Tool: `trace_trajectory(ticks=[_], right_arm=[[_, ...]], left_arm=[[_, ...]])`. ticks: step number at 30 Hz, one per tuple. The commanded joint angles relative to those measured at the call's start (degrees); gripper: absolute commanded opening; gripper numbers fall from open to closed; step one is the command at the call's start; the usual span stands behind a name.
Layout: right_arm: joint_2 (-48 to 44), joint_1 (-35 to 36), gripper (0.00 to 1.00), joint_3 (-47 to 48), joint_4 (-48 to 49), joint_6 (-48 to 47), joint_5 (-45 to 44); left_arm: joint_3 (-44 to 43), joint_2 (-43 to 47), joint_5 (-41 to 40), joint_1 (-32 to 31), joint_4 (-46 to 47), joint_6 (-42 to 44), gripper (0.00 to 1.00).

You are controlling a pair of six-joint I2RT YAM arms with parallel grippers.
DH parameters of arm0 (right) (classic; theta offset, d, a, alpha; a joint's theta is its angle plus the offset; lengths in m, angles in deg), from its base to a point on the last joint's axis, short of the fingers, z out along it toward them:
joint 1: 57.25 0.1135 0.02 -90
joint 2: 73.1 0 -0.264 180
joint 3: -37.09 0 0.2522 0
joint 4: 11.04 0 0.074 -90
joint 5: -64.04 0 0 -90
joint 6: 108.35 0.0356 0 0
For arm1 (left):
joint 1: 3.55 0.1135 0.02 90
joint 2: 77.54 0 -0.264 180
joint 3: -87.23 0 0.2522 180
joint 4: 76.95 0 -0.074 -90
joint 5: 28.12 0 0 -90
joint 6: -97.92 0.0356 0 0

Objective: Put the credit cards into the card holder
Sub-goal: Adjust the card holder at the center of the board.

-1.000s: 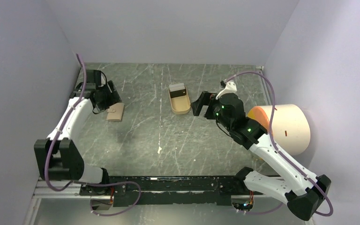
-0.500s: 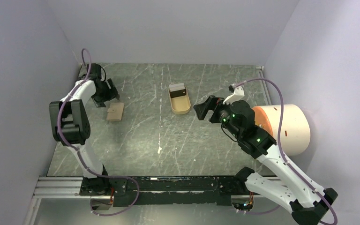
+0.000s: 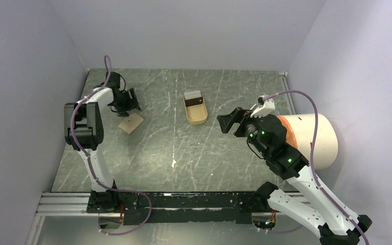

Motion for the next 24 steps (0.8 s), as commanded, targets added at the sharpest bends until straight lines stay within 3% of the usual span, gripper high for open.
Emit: trace_trajectory(ticks=[1, 5, 8, 15, 19, 24], right_arm=[[-0.56, -0.37, 1.00, -1.45, 0.06, 0.70, -1.62], [0.21, -0.38, 1.00, -0.83, -0.58, 0.17, -3.60], [0.98, -0.43, 1.00, 0.10, -0.82, -0.43, -3.33], [0.93, -0.43, 1.00, -0.92, 0.87, 0.34, -2.13], [1.34, -0.40, 1.00, -1.33, 1.66, 0.64, -1.00], [2.14, -0.43, 1.00, -1.77, 2.85, 0.40, -0.22]], left_arm=[[6.90, 4.98, 9.34, -8.17, 5.14, -3.96, 0.73], [11.73, 10.17, 15.82, -15.45, 9.30, -7.15, 0.70], [15.77, 16.60, 13.43, -17.88, 11.75, -10.16, 0.69], [16.55, 26.26, -4.25, -16.85, 3.62, -17.10, 0.68], [21.61, 31.60, -8.07, -14.63, 5.09, -21.87, 0.59], [29.74, 38.00, -11.08, -11.38, 7.64, -33.91, 0.50]])
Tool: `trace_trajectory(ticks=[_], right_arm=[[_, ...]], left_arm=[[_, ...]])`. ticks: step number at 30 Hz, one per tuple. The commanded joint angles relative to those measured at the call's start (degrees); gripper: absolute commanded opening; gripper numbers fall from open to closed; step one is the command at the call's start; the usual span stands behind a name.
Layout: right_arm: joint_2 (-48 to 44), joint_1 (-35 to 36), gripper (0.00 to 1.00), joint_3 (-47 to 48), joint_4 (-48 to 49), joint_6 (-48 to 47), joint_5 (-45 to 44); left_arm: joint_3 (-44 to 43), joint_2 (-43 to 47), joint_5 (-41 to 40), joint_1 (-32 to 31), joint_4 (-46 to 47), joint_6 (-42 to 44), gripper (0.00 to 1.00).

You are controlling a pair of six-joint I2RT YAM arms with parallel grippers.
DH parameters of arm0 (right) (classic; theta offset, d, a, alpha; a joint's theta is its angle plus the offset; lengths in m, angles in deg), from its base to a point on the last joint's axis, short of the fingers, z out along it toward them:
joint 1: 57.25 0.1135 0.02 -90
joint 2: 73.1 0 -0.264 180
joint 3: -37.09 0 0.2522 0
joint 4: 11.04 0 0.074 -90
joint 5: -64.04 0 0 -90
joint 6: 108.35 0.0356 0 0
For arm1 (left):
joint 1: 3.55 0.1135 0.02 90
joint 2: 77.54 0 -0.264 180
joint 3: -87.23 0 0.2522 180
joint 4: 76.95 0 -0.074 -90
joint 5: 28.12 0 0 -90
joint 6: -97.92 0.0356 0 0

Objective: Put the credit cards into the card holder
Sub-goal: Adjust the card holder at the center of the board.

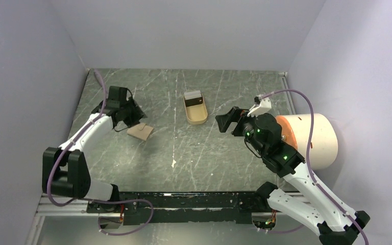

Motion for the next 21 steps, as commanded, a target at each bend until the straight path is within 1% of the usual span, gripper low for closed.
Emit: trace_trajectory(ticks=[1, 5, 8, 11, 14, 16, 21], right_arm=[[0.91, -0.44, 1.00, -0.44, 2.15, 0.02, 0.97], [2.17, -0.42, 0.99, 0.29, 1.59, -0.66, 0.33], [2.18, -0.41, 0.99, 0.12, 1.75, -0.71, 0.19], [2.01, -0.38, 0.99, -0.08, 1.82, -0.62, 0.19], [1.77, -0.42, 0.99, -0.41, 1.99, -0.37, -0.05], [1.84, -0.37, 0.99, -0.31, 1.93, -0.35, 0.01], [2.32, -0.41, 0.99, 0.52, 1.36, -0.53, -0.19]], left_arm=[[5.59, 4.63, -7.24, 2.05, 0.30, -12.31, 0.49], [8.02, 7.47, -16.15, 2.60, -2.34, -17.54, 0.48], [9.02, 6.72, -14.88, 5.61, -3.55, -20.27, 0.43], [9.42, 4.89, -14.41, 6.81, -4.93, -22.32, 0.38], [9.80, 3.41, -15.39, 6.90, -4.86, -23.37, 0.39], [10.26, 2.10, -15.46, 7.04, -3.08, -23.00, 0.40], [9.43, -2.58, -13.73, 7.62, -1.72, -22.89, 0.37]])
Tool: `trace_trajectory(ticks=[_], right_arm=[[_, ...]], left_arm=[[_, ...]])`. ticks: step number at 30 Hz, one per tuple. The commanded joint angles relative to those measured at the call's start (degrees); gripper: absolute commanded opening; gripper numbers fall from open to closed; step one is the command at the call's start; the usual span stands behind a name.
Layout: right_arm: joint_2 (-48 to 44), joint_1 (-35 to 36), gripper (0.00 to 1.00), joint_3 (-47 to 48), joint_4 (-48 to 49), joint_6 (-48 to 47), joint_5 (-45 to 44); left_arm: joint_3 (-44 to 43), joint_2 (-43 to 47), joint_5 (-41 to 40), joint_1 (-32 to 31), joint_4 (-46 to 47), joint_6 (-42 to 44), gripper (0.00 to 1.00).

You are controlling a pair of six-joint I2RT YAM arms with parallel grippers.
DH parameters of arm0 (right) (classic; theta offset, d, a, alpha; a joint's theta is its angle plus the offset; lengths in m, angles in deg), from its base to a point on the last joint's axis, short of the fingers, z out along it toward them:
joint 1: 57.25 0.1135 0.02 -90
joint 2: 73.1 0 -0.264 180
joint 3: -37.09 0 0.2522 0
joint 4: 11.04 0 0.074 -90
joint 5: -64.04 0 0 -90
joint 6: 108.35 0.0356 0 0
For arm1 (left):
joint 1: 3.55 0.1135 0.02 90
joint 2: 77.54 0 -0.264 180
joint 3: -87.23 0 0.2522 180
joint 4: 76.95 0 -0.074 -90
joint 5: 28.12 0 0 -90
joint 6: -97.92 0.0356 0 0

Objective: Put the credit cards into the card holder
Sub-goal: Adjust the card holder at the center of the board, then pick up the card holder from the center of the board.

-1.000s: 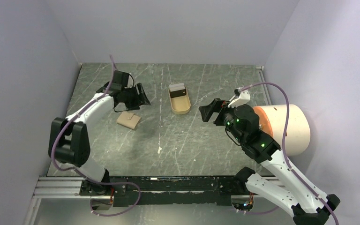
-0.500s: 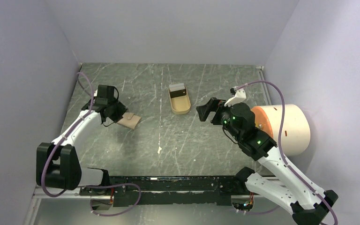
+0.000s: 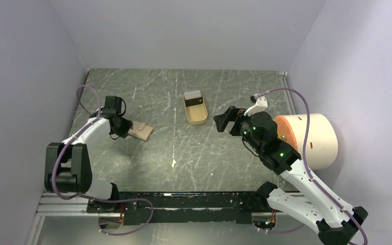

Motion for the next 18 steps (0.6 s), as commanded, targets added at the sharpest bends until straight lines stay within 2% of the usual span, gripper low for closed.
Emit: trace_trajectory(ticks=[1, 7, 18], right_arm=[[-0.28, -0.44, 0.99, 0.66, 1.00, -0.33, -0.65], [-0.50, -0.37, 0.98, -0.29, 3.43, 0.03, 1.18], [0.20, -0.41, 0.97, 0.59, 1.60, 0.50, 1.01]], left_arm=[[-0.67, -3.85, -0.02, 0.65, 1.33, -0.86, 0.37], [-1.78, -9.87, -0.32, 0.74, 3.30, 1.00, 0.42], [-1.04, -15.68, 3.56, 0.74, 9.42, 1.76, 0.37]])
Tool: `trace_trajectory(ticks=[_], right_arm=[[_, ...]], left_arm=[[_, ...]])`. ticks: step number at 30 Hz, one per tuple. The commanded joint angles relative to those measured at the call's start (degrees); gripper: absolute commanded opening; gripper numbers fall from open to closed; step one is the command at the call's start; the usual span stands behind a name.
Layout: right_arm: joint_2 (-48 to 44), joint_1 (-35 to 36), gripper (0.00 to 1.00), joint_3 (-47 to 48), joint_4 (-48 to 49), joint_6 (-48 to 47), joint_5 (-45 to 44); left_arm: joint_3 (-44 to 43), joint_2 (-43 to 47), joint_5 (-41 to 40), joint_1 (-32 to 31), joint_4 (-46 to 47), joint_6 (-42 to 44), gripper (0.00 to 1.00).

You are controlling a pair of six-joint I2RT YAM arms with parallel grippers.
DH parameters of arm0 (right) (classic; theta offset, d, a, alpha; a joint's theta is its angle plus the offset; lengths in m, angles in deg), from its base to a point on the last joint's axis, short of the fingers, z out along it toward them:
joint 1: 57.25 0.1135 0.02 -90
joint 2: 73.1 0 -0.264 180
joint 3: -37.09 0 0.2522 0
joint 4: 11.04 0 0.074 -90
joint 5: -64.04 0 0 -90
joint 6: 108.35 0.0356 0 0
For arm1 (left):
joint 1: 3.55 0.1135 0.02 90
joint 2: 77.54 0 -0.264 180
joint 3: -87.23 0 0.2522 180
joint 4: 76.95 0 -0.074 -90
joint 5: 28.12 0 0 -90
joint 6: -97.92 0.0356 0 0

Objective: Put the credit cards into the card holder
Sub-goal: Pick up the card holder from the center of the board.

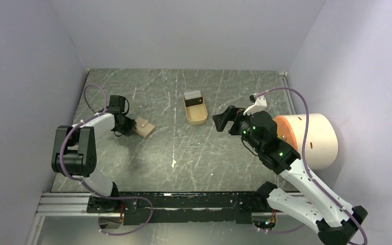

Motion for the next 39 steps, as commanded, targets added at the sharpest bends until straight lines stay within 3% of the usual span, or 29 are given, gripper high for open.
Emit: trace_trajectory(ticks=[1, 8, 17, 24, 32, 37, 39], right_arm=[[-0.23, -0.42, 0.97, 0.54, 0.31, 0.58, 0.02], [0.39, -0.44, 0.97, 0.61, 0.15, 1.55, 0.60], [3.48, -0.41, 0.94, 1.99, -0.66, 2.31, 4.41], [9.92, -0.38, 0.83, 3.02, 0.18, 4.23, 10.04], [20.65, 1.80, 0.71, 2.90, 2.81, 7.46, 15.08], [29.44, 6.04, 0.61, 4.33, 4.61, 8.59, 14.67], [32.77, 7.93, 0.57, 5.59, 4.86, 9.03, 14.07]], left_arm=[[0.65, -4.53, 2.48, 0.48, 3.82, 1.61, 0.35], [-0.22, -3.70, 4.31, 0.48, 4.88, 5.00, 0.09], [3.59, 5.52, 15.23, -0.42, 8.88, 13.55, 0.09], [5.45, 9.41, 21.72, -6.46, 8.43, 18.44, 0.09], [10.19, 13.28, 28.58, -15.23, 12.87, 17.10, 0.09], [15.24, 13.27, 33.97, -17.62, 19.84, 15.10, 0.09], [16.87, 12.78, 36.39, -17.71, 21.87, 14.67, 0.14]])
